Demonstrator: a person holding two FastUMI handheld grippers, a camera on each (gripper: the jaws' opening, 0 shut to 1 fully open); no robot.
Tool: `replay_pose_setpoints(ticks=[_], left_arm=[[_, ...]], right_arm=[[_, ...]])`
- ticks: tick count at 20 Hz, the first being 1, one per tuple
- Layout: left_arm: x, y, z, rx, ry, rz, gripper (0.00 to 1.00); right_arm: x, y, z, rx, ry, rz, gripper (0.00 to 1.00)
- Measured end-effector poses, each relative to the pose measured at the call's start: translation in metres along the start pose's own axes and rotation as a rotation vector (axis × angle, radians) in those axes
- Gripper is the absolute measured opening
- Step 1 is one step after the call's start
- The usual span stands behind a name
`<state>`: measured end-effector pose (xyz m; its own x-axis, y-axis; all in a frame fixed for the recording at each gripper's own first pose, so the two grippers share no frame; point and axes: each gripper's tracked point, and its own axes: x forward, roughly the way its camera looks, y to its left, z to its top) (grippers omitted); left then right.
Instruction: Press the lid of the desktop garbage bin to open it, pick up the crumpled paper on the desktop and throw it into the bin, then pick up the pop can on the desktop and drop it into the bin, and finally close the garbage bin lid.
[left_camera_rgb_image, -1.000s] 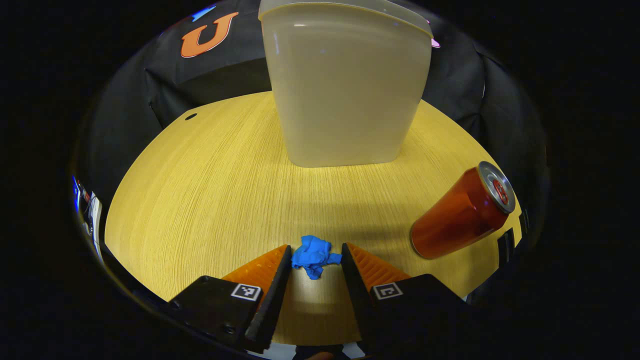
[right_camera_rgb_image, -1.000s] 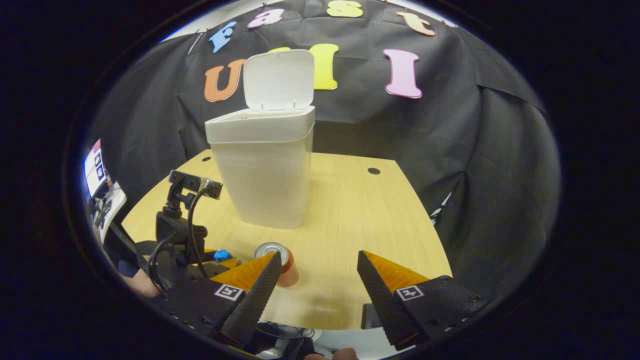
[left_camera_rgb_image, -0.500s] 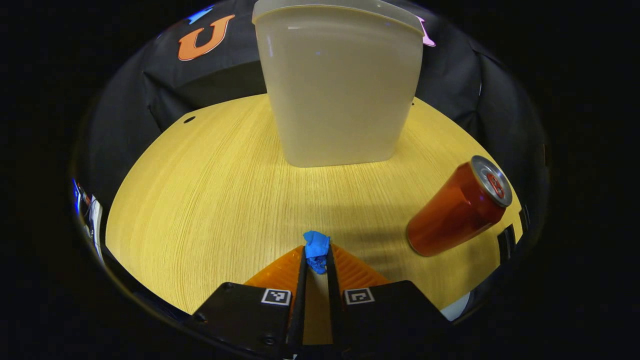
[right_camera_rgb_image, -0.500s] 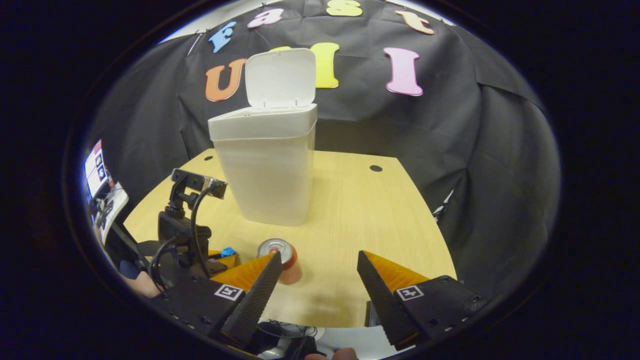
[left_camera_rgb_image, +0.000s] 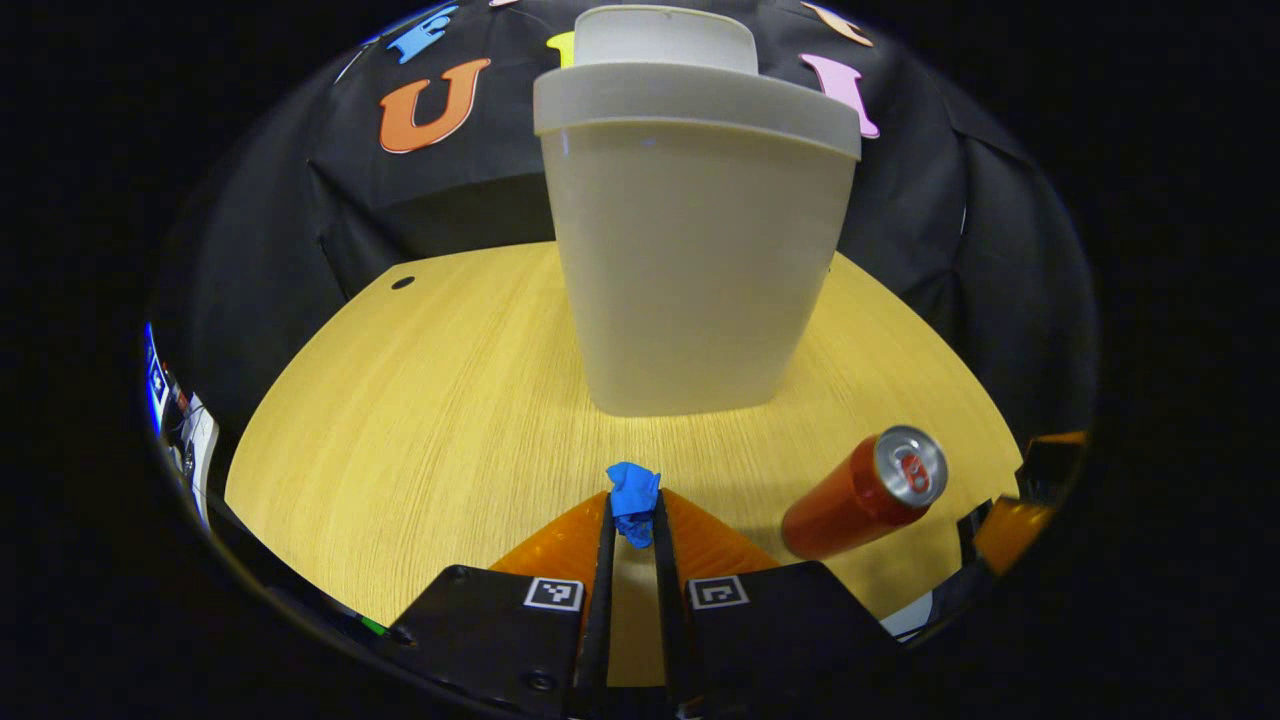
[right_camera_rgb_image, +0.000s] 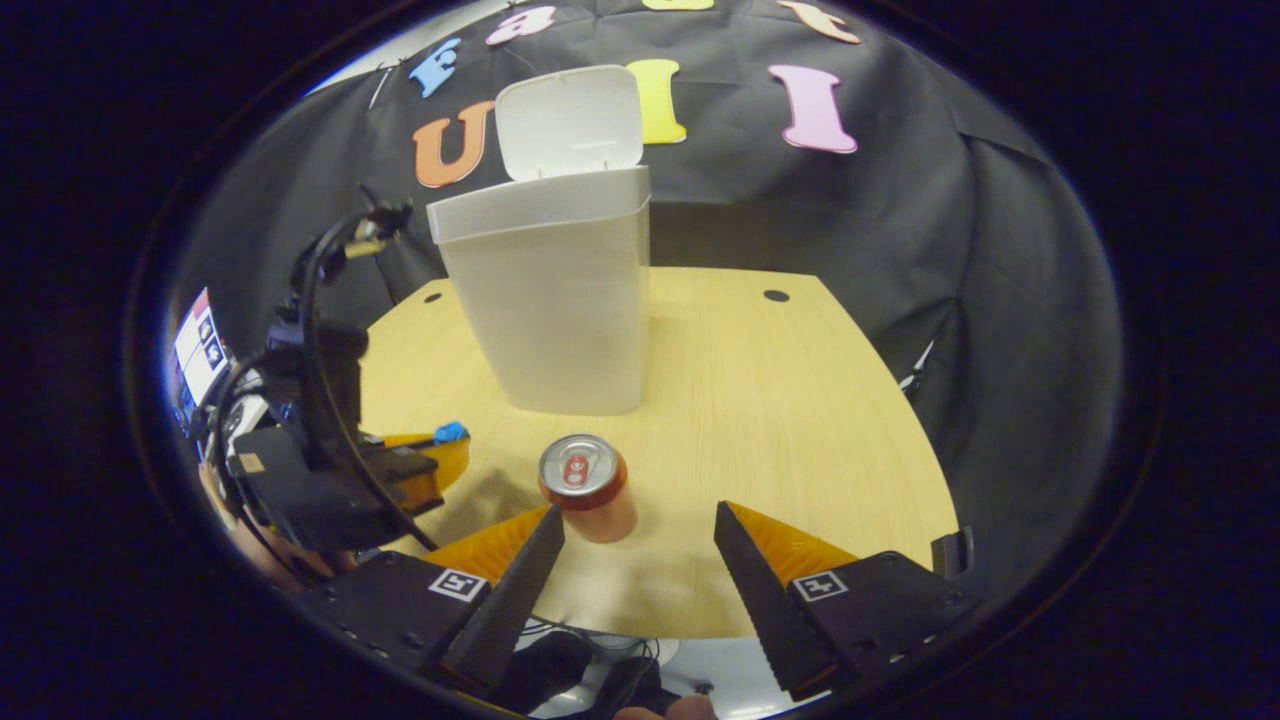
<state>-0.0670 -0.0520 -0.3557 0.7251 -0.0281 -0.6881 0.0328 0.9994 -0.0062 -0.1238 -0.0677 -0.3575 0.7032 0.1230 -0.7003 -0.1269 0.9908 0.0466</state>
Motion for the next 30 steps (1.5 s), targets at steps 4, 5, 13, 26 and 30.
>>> replay_pose_setpoints(ticks=[4, 5, 13, 26, 30], left_arm=[[-0.021, 0.01, 0.035, -0.02, -0.065, 0.011, 0.24], [-0.026, 0.013, 0.041, -0.024, -0.082, 0.015, 0.24], [-0.057, 0.033, 0.086, -0.052, -0.168, 0.043, 0.24], [-0.084, 0.057, 0.125, 0.001, -0.248, 0.074, 0.24], [-0.082, 0.06, 0.124, 0.001, -0.237, 0.077, 0.24]], right_arm=[[0.019, 0.011, -0.014, -0.004, 0.042, 0.024, 0.96], [0.023, 0.015, -0.016, -0.008, 0.051, 0.031, 0.97], [0.058, 0.031, -0.036, 0.014, 0.12, 0.047, 0.96], [0.102, 0.038, -0.047, 0.069, 0.181, -0.007, 0.97], [0.112, 0.037, -0.044, 0.085, 0.186, -0.019, 0.94]])
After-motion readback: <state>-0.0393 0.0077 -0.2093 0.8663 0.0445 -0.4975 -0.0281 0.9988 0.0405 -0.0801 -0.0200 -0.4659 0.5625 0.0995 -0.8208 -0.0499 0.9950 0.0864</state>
